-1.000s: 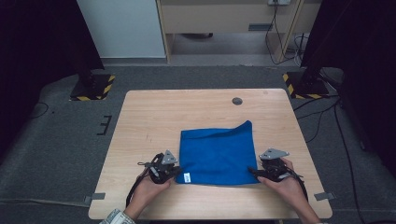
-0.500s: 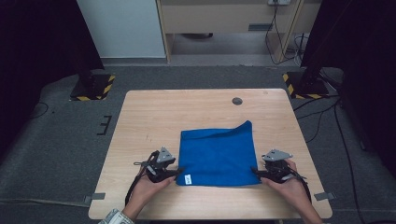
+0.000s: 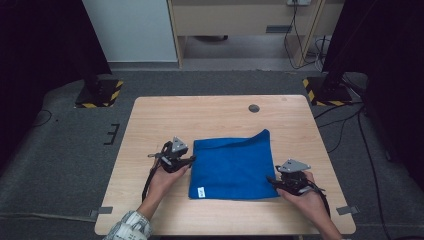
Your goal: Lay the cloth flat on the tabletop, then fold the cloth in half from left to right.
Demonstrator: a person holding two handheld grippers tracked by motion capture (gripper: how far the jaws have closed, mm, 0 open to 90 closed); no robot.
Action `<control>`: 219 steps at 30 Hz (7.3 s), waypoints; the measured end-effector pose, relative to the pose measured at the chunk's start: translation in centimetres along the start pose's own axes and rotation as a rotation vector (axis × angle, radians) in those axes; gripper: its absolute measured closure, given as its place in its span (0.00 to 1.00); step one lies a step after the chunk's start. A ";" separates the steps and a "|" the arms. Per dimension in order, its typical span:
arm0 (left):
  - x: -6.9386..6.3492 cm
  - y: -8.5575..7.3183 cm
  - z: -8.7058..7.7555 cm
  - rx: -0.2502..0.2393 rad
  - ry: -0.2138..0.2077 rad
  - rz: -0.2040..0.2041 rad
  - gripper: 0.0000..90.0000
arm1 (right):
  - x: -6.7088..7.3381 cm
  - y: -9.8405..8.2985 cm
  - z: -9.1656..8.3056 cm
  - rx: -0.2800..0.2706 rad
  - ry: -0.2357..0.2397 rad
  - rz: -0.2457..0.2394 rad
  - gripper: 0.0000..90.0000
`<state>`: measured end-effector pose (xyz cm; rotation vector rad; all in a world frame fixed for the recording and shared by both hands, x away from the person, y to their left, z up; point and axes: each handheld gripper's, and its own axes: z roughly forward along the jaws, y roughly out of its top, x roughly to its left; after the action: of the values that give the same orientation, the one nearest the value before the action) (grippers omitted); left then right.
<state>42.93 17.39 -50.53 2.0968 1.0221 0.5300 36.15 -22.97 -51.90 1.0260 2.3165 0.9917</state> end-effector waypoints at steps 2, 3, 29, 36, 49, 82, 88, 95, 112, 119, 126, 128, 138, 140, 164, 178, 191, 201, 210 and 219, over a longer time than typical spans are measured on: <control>0.7 0.4 0.8 0.009 0.026 -0.004 0.60 | -0.1 0.0 -0.1 0.001 0.004 0.001 0.49; 0.9 0.5 1.1 0.013 0.032 -0.009 0.61 | -0.1 -0.1 -0.1 -0.002 0.005 -0.001 0.50; 3.5 2.5 5.6 0.000 0.100 -0.101 0.52 | 0.5 0.0 -0.2 -0.012 0.043 -0.011 0.49; 4.4 3.0 5.8 -0.012 0.147 -0.124 0.50 | 0.8 0.0 0.0 -0.002 0.077 -0.020 0.46; 3.5 3.0 7.1 0.029 0.134 -0.081 0.44 | -0.1 -0.8 0.2 0.072 0.055 -0.032 0.42; 3.3 4.7 4.5 -0.042 0.030 -0.110 0.12 | 6.8 6.5 4.4 -0.026 0.211 -0.056 0.11; 3.2 4.8 4.1 -0.060 0.043 -0.097 0.13 | 8.5 7.5 5.1 -0.011 0.238 -0.092 0.14; 3.3 4.8 4.2 -0.060 0.021 -0.100 0.14 | 11.5 8.6 5.9 -0.018 0.292 -0.118 0.30; 3.3 5.8 3.9 -0.038 -0.016 -0.098 0.23 | 16.4 9.5 6.5 -0.052 0.360 -0.170 0.80; 3.1 5.8 4.1 -0.016 -0.021 -0.087 0.27 | 18.1 9.5 6.6 -0.059 0.383 -0.183 0.89; 3.1 5.7 4.2 -0.007 -0.020 -0.083 0.27 | 19.3 9.1 7.3 -0.027 0.391 -0.204 0.77; 3.3 5.6 4.1 -0.009 -0.027 -0.094 0.27 | 19.6 8.9 7.7 -0.016 0.379 -0.202 0.64; 4.3 5.2 4.3 -0.022 -0.089 -0.174 0.28 | 20.1 8.1 8.8 0.006 0.342 -0.178 0.43; 4.1 5.2 4.3 -0.025 -0.099 -0.171 0.29 | 20.0 8.0 8.8 -0.002 0.341 -0.183 0.45; 4.9 4.4 6.5 -0.018 -0.012 -0.092 0.36 | 20.7 8.8 9.1 -0.007 0.317 -0.149 0.94; 4.3 3.7 8.0 0.046 -0.062 -0.041 0.75 | 20.8 9.0 8.7 -0.020 0.323 -0.148 0.93; 4.3 5.7 6.1 -0.008 -0.087 -0.095 0.96 | 21.1 9.7 7.8 -0.054 0.319 -0.136 0.95; 5.0 6.4 4.6 -0.018 -0.054 -0.104 0.96 | 21.8 10.9 6.9 -0.080 0.298 -0.125 0.96; 6.7 6.1 3.1 -0.021 -0.038 -0.123 0.96 | 23.1 12.1 7.0 -0.105 0.302 -0.131 0.96; 8.1 5.3 2.0 -0.009 -0.045 -0.121 0.96 | 24.5 12.8 7.7 -0.110 0.308 -0.132 0.96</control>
<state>51.68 20.83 -47.44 2.0151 1.1111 0.4247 31.10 5.14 -49.49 0.7071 2.5006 1.2824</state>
